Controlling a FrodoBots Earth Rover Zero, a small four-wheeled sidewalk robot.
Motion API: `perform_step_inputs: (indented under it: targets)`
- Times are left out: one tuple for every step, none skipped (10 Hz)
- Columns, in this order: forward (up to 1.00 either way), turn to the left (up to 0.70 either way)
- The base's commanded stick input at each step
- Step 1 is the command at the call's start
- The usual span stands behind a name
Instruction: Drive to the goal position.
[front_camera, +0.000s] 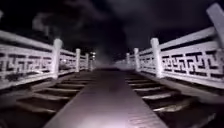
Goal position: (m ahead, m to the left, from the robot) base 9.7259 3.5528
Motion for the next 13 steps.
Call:
perform_step_inputs:
  targets:
    - [0.43,0.0]
    - [0.43,0.0]
    - [0.43,0.0]
    - [0.43,0.0]
    - [0.43,0.0]
    - [0.43,0.0]
    - [0.43,0.22]
    - [0.43,0.26]
    - [0.43,0.26]
    - [0.43,0.26]
    - [0.43,0.17]
    - [0.43,0.0]
    - [0.43,0.0]
